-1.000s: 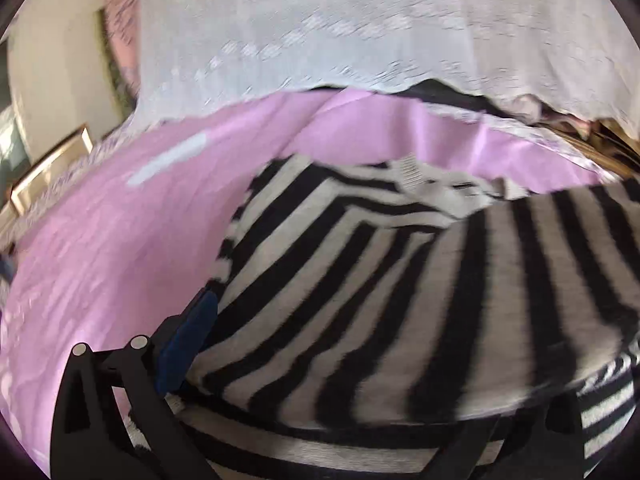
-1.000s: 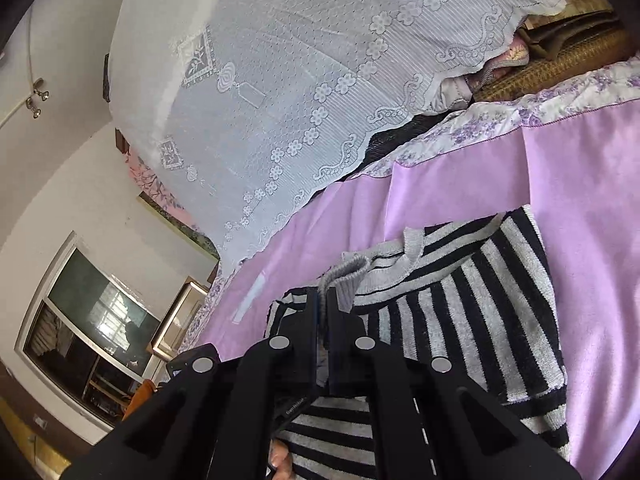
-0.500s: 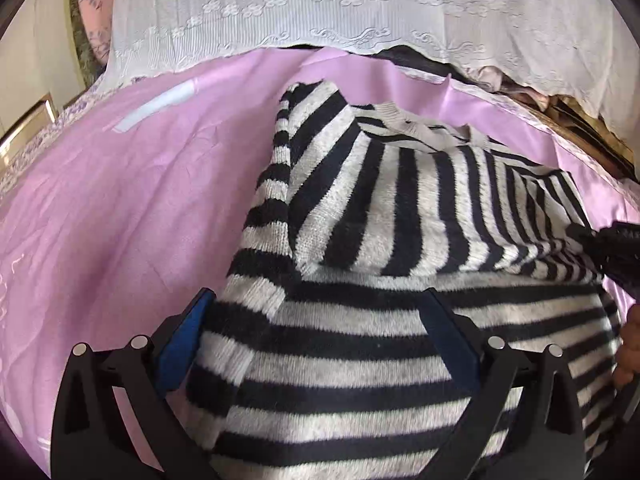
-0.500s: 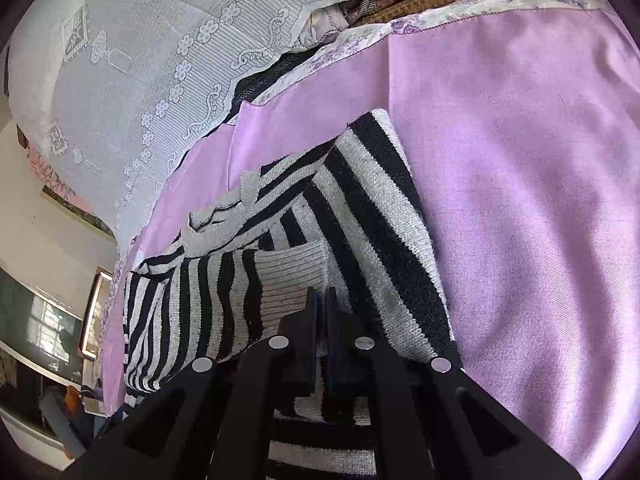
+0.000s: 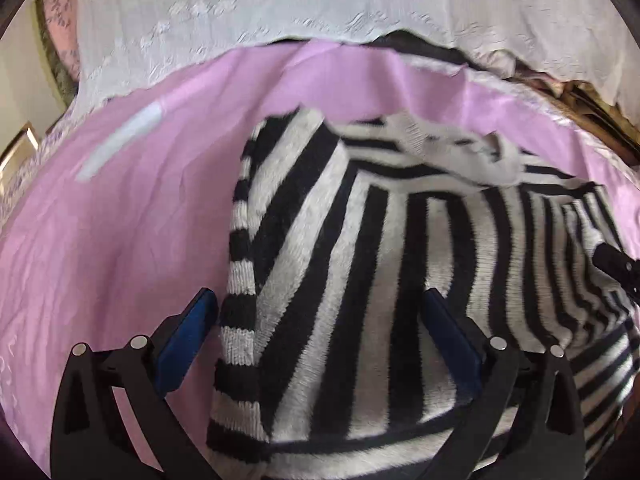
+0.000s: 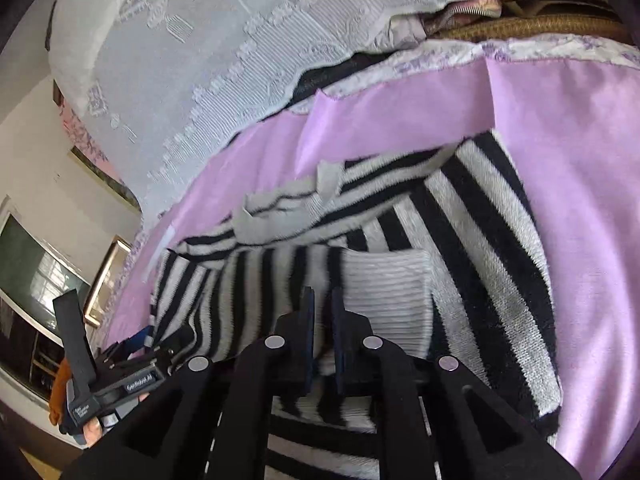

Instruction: Fold small clothes

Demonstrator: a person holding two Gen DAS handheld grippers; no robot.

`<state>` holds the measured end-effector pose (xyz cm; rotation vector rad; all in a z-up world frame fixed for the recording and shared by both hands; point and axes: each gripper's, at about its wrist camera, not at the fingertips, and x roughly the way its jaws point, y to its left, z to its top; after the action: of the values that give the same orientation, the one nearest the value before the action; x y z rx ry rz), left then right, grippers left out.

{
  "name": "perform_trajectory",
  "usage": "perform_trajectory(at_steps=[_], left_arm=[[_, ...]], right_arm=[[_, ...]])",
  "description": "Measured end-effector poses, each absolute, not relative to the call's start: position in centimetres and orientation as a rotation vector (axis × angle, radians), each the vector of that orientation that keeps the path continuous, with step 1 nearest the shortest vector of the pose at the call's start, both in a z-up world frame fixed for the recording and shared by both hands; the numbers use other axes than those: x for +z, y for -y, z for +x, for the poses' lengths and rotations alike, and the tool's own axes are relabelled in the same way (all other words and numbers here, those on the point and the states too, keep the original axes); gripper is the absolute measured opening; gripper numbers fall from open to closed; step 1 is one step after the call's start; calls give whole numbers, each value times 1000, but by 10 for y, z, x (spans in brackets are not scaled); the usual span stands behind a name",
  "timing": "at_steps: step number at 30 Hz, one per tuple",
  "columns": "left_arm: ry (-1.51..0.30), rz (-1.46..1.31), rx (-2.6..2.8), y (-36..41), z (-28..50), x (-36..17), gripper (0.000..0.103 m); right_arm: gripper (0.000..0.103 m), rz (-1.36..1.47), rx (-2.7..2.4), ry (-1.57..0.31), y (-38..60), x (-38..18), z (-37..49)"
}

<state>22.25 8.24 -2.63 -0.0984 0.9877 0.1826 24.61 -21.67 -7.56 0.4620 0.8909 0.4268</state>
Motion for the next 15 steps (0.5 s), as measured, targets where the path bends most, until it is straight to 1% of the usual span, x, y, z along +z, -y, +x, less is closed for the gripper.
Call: perform_trajectory(at_steps=[1, 3, 5, 6, 7, 10, 12, 15], left_arm=[[-978, -200, 153, -98, 220, -31, 99], [-946, -213, 286, -113, 215, -23, 99], [-927, -281, 280, -126, 211, -23, 99], [-924, -318, 248, -131, 209, -24, 99], [-915, -331, 236, -133, 207, -22, 99], [-920, -347, 302, -142, 212, -24, 99], [-943, -380, 309, -147, 218, -29, 99], [-922, -343, 333, -142, 215, -27, 99]], right_arm=[[0, 470, 430, -926, 219, -87, 253], [0, 571, 460, -936, 232, -94, 254], [12, 603, 443, -896, 240, -83, 246], [26, 581, 438, -863, 240, -76, 241], [37, 555, 440, -843, 238, -72, 238], [40, 506, 438, -846, 229, -73, 238], [40, 455, 428, -873, 222, -82, 241], [40, 398, 404, -839, 217, -76, 236]])
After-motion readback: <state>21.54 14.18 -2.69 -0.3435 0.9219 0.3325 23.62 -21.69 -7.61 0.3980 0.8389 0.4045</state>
